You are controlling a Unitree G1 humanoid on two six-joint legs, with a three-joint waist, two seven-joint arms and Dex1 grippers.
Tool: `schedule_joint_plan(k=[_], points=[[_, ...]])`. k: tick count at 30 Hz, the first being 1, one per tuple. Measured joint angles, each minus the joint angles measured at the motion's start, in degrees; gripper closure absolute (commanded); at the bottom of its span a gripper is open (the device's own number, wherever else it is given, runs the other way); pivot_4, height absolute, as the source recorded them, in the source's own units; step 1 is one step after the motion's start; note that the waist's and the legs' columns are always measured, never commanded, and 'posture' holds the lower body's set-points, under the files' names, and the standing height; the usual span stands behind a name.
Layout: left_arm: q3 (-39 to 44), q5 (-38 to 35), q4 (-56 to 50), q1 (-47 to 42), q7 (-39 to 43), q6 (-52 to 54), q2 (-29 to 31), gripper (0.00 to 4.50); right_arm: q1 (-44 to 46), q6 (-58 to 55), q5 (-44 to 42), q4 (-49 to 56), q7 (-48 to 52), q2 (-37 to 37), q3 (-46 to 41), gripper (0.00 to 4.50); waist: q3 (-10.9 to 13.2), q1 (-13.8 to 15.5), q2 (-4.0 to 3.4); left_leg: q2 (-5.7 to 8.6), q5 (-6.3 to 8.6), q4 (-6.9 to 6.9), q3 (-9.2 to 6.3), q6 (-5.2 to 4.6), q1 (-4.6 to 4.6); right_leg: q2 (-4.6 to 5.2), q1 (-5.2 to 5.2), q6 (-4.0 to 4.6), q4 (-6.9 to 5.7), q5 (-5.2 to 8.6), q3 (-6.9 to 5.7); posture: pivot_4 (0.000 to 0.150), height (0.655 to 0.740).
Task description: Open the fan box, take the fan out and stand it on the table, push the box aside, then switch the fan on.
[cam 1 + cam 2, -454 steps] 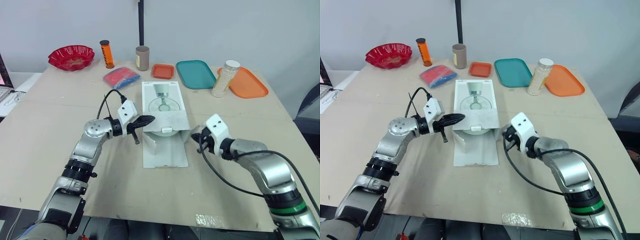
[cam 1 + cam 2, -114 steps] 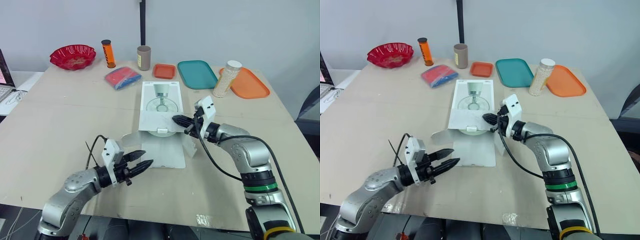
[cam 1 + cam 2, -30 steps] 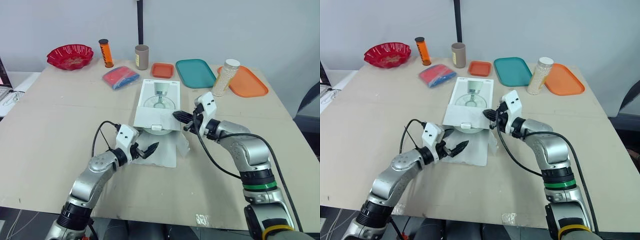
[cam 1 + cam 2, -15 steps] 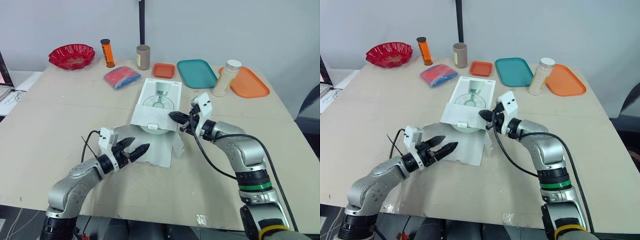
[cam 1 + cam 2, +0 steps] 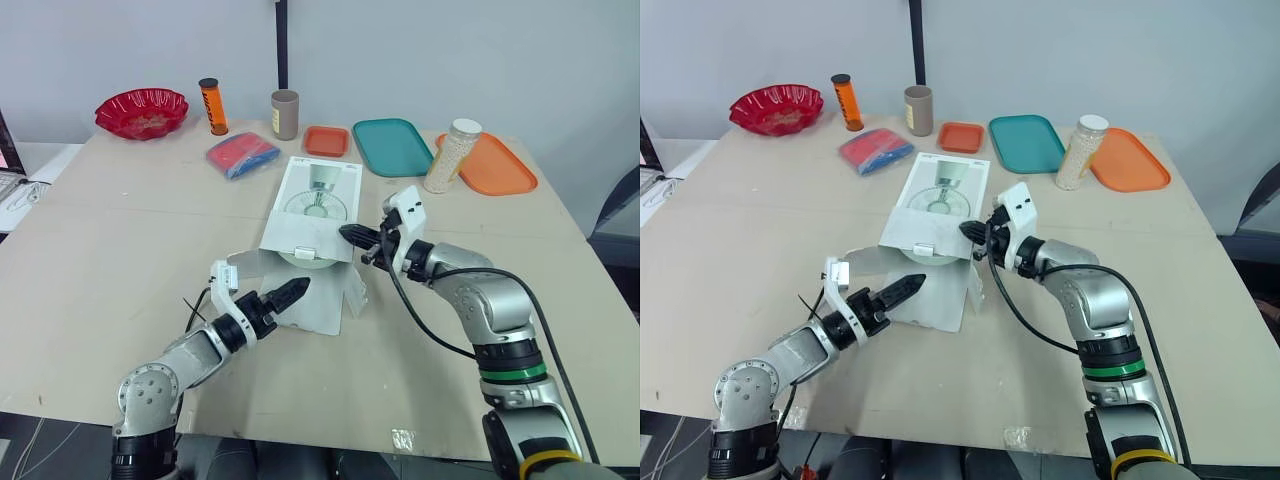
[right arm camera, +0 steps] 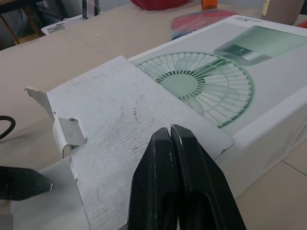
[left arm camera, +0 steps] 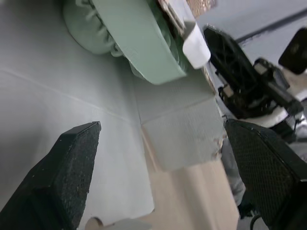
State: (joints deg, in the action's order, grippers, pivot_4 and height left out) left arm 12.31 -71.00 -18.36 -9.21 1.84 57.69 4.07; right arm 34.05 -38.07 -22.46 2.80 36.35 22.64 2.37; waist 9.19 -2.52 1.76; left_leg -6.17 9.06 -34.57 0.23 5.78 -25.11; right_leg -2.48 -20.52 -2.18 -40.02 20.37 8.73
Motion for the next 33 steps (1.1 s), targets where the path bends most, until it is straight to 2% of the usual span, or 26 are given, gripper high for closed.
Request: schedule_joint_plan(k=[5,10,33], points=[[-0.2,-4.44,2.1,-0.1,-5.9,-1.17,-3.87,0.12,-0.07,-0.54,0.15,0.16,0.54,0.46,0.01,4.5,0.0,0.07,0.0,0.08,-0.05,0.0,-0.13,0.06,0.02,0.0,0.09,-0.01,0.01,0.01,0.01,0.15,0.7389],[-0.03,-4.32,4.4,-2.16,-7.73,-3.24,-4.23,0.12,-0.06,-0.54,0.26,0.16,0.91,0.51,0.01,4.5,0.0,0.08,0.0,0.16,-0.07,0.0,-0.18,0.07,0.0,0.0,0.13,-0.03,0.02,0.02,0.03,0.15,0.7389],[-0.63,-2.51,12.03,-7.16,-9.29,-8.76,-7.54,0.12,-0.07,-0.54,0.55,0.48,0.9,0.45,0.26,4.5,0.0,0.22,0.0,0.26,-0.15,0.03,-0.29,0.11,-0.02,0.01,0.19,-0.06,0.03,0.05,0.07,0.15,0.7389]])
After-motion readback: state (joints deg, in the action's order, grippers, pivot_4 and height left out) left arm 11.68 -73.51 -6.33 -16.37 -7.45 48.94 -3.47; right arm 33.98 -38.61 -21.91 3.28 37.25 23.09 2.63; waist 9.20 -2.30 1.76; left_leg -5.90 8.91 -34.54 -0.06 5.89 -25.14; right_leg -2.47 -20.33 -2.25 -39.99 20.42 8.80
